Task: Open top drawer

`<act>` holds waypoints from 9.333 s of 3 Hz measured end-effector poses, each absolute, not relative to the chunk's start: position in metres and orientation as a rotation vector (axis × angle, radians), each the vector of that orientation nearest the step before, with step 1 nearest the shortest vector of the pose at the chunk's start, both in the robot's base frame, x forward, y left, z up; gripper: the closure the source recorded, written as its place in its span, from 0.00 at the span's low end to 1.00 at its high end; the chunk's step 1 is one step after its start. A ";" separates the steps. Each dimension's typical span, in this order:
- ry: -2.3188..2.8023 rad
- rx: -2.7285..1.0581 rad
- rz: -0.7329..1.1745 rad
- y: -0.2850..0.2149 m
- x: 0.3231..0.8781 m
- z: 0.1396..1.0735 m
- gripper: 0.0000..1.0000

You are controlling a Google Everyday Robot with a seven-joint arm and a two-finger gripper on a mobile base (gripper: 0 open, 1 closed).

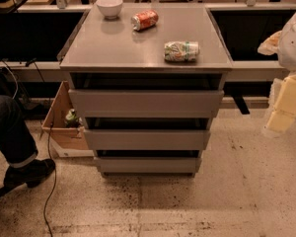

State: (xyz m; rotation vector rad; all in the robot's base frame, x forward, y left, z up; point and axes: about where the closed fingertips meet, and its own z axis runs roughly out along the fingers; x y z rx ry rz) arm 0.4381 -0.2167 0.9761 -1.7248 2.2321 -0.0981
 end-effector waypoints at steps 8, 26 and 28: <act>1.967 -1.690 0.207 -0.136 0.570 0.770 0.00; 1.985 -1.991 0.654 -0.080 0.537 0.694 0.62; 2.013 -1.998 0.651 -0.087 0.528 0.703 0.36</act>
Offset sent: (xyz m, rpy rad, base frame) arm 0.0284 0.0098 -0.0892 0.0951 0.0291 0.0251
